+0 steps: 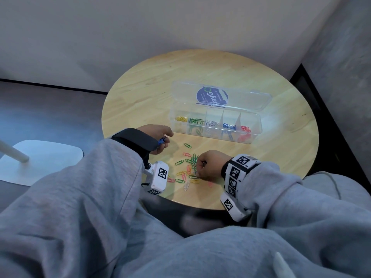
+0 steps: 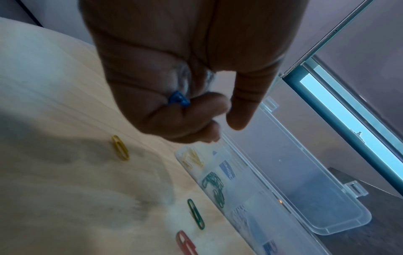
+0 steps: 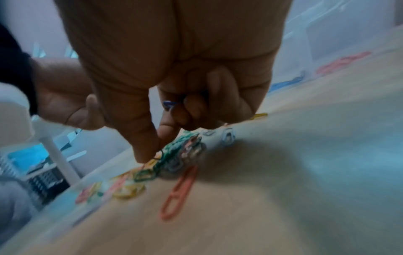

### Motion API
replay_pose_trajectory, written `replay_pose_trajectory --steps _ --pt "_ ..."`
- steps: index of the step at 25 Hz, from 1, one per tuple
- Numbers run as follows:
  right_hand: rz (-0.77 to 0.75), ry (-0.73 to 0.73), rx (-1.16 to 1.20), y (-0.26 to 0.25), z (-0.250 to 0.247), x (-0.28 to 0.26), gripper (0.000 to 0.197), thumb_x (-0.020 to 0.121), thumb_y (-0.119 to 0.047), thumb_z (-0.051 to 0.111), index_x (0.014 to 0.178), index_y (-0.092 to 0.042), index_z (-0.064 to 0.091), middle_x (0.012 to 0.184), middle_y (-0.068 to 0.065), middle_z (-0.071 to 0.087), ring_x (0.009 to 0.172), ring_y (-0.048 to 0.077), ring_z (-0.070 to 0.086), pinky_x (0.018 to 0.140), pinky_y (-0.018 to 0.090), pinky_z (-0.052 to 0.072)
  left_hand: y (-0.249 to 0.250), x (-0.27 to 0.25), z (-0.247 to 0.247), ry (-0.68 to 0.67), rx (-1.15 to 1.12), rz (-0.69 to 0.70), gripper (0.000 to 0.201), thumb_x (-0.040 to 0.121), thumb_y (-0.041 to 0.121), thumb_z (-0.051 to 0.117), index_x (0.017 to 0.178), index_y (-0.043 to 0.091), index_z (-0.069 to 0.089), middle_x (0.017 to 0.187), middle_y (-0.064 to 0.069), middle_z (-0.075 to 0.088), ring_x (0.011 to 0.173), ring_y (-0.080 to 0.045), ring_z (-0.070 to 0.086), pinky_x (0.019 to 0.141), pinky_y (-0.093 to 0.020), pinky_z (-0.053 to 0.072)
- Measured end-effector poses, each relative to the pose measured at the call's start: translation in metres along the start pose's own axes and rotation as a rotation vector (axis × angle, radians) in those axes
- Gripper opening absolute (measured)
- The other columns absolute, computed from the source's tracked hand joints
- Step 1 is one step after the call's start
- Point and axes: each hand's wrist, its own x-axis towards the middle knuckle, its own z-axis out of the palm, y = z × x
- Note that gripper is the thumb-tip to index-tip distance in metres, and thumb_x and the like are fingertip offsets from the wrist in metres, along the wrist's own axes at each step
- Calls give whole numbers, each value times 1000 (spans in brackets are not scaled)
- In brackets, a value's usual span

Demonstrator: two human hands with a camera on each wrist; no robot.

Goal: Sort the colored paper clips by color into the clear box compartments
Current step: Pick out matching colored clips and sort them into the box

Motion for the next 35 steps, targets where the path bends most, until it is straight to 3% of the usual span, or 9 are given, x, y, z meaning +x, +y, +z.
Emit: replay_pose_trajectory --steps 3,6,9,15,23,27,29,33,35 --pt "81 -24 327 10 -14 0 18 82 -13 60 66 -19 52 72 2 56 60 15 47 52 23 39 1 0 2 -9 -78 32 14 90 17 54 80 6 55 72 -8 51 54 -16 51 36 -15 46" --pt "189 -51 823 25 -26 0 28 85 -1 55 63 -14 43 61 6 45 49 13 35 41 20 29 5 -2 8 -79 -125 68 29 97 20 41 78 5 56 80 -13 55 69 -19 57 55 -21 53" --pt "220 -13 1108 35 -37 -7 32 87 7 50 65 -14 40 51 3 46 37 8 40 33 14 31 16 -6 1 -149 -255 129 33 99 22 32 87 5 58 90 -15 57 79 -22 60 68 -26 53" --pt "248 46 1557 38 -44 -14 25 92 6 32 84 2 55 65 8 37 37 11 45 38 14 45 44 -21 -24 -163 -364 241 41 100 25 25 92 3 59 97 -17 58 87 -23 61 73 -27 56" --pt "238 78 1657 32 -71 -23 34 86 12 18 88 3 50 88 17 47 77 28 55 54 30 58 57 -22 -5 -195 -313 232 34 97 14 28 93 2 60 99 -17 59 88 -23 60 87 -31 49" --pt "212 225 1636 36 -92 -22 48 81 21 10 99 8 52 108 24 46 106 36 51 93 38 49 61 -17 19 -237 -285 192 31 93 7 29 93 1 60 97 -16 58 86 -21 60 86 -30 49" --pt "241 303 1658 44 -101 -19 48 85 21 13 114 11 50 115 26 42 116 38 48 99 38 43 65 -13 35 -276 -271 170 31 93 5 28 92 1 59 96 -15 58 85 -21 60 87 -30 49" --pt "303 320 1648 58 -114 -11 26 94 14 28 83 2 48 113 24 41 101 32 49 94 34 44 74 -2 72 -331 -205 121 30 92 3 29 97 1 59 94 -14 56 82 -21 59 83 -28 49" --pt "301 312 1634 64 -120 -5 26 93 13 27 81 0 46 102 21 44 83 28 50 77 30 46 80 3 92 -345 -176 113 29 92 1 30 98 1 58 91 -13 54 80 -20 57 83 -29 49"
